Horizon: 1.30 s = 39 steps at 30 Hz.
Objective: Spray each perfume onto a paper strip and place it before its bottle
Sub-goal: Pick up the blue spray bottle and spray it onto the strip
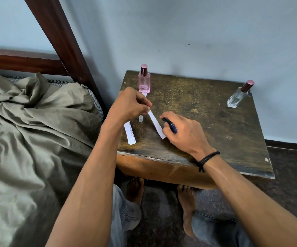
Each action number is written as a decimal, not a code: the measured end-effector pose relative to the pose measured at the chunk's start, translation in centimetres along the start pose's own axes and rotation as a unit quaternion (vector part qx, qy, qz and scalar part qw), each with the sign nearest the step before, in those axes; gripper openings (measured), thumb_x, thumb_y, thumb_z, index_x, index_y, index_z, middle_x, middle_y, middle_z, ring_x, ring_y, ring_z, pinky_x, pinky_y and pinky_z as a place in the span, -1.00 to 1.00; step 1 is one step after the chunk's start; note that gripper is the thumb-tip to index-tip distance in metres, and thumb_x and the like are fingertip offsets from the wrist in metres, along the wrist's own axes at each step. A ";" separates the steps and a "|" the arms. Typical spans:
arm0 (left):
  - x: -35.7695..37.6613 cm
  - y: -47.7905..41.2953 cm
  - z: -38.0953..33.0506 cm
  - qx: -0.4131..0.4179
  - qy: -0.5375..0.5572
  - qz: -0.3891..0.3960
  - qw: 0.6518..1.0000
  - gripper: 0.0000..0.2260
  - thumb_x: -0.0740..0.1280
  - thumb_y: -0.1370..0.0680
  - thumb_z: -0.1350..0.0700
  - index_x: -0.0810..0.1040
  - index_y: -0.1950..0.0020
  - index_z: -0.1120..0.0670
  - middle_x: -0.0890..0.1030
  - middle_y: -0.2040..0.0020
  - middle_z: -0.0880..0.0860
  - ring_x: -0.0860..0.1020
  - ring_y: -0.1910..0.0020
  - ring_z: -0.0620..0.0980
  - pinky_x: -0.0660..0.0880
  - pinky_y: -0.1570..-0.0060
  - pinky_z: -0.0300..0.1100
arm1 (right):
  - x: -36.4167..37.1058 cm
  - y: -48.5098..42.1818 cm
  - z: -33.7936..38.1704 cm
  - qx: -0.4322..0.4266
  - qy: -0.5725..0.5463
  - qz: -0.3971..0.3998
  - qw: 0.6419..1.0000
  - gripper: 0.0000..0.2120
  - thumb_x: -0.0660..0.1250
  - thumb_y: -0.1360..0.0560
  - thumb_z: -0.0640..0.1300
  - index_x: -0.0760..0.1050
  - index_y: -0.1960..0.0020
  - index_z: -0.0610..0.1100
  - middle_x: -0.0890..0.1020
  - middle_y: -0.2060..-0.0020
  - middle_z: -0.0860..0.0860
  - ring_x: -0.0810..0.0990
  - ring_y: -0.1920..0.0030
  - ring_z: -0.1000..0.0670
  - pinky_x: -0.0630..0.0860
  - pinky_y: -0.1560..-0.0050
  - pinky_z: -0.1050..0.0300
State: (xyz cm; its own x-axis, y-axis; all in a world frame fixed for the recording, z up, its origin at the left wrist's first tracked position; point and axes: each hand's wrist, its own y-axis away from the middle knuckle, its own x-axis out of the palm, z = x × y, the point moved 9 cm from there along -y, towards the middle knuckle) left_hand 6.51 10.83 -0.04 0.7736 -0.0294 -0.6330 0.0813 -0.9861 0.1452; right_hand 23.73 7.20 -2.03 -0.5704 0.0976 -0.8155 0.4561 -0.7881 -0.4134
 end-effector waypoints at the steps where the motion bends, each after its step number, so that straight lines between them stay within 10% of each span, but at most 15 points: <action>1: 0.1 0.0 0.0 -0.001 -0.001 0.003 1.000 -0.90 0.51 -0.46 0.29 0.74 0.06 0.14 0.72 0.19 0.03 0.70 0.26 -0.14 0.58 0.12 -0.41 | 0.1 0.0 0.1 -0.005 0.002 0.005 1.000 -0.74 0.16 -0.57 -0.02 0.54 -0.18 -0.02 0.68 0.16 0.05 0.59 0.36 -0.11 0.52 0.45 0.00; 39: -1.3 0.1 -0.6 0.045 -0.066 -0.037 0.996 -0.85 0.46 -0.49 0.26 0.75 0.05 0.04 0.71 0.17 -0.04 0.65 0.11 -0.17 0.54 -0.05 -0.28 | -0.7 -0.3 -0.6 0.052 -0.022 0.002 0.998 -0.81 0.29 -0.53 -0.09 0.57 -0.12 -0.01 0.53 0.40 0.09 0.46 0.42 -0.04 0.42 0.41 0.10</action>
State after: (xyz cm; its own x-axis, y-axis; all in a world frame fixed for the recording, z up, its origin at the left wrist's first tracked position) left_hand 5.86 10.88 1.28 0.6784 0.0278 -0.7341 0.0735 -0.9968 0.0302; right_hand 24.38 7.72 -1.56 -0.5985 0.0697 -0.7981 0.3861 -0.8478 -0.3636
